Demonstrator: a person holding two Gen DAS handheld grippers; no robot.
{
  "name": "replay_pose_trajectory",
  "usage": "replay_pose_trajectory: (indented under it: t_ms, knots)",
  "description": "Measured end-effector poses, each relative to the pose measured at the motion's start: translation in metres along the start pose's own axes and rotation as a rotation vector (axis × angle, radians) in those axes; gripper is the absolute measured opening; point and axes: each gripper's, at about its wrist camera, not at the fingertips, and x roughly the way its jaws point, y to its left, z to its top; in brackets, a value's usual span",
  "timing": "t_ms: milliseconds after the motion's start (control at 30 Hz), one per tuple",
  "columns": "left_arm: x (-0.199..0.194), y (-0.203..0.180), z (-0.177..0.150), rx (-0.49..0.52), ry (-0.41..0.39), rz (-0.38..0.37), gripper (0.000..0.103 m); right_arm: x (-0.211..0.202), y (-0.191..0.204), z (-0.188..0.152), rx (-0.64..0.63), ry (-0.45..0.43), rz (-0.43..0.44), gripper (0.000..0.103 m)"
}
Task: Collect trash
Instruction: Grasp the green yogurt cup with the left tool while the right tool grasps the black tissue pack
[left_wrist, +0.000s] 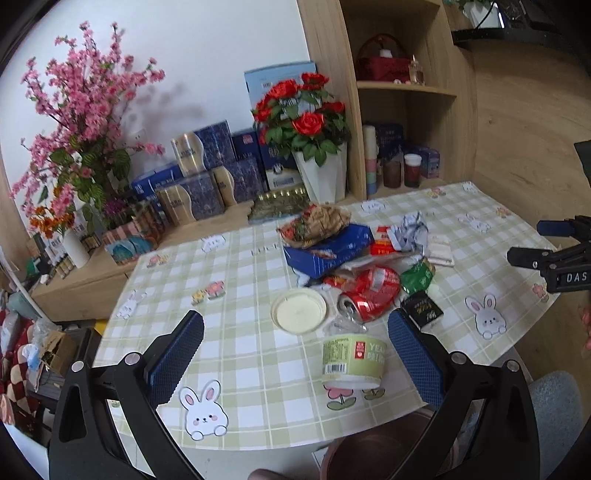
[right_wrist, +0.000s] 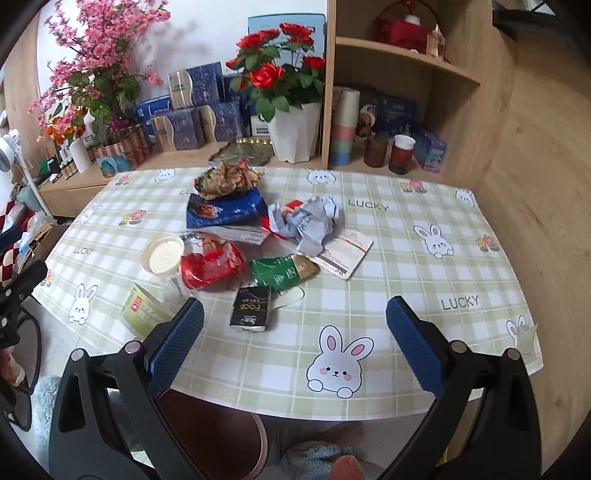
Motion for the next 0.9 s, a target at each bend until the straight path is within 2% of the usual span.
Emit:
replay_pose_trajectory:
  t_ms: [433, 600, 733, 800, 867, 900]
  knots:
    - [0.091, -0.036, -0.028, 0.040, 0.228, -0.153, 0.098, 0.059, -0.001, -0.014, 0.020, 0.092, 0.035, 0.097]
    - [0.130, -0.054, -0.035, 0.133, 0.307, -0.122, 0.098, 0.073, -0.005, -0.018, 0.032, 0.115, 0.028, 0.097]
    - [0.149, -0.059, -0.039, 0.156, 0.346, -0.133, 0.098, 0.091, -0.005, -0.022, 0.030, 0.161, 0.038, 0.097]
    - [0.153, -0.059, -0.040, 0.151, 0.364, -0.148, 0.094, 0.098, -0.003, -0.024, 0.025, 0.172, 0.053, 0.097]
    - [0.158, -0.057, -0.041, 0.132, 0.384, -0.173, 0.076, 0.107, 0.002, -0.025, 0.007, 0.185, 0.068, 0.097]
    - [0.159, -0.054, -0.041, 0.112, 0.388, -0.181, 0.075, 0.111, 0.005, -0.025, 0.000, 0.190, 0.075, 0.097]
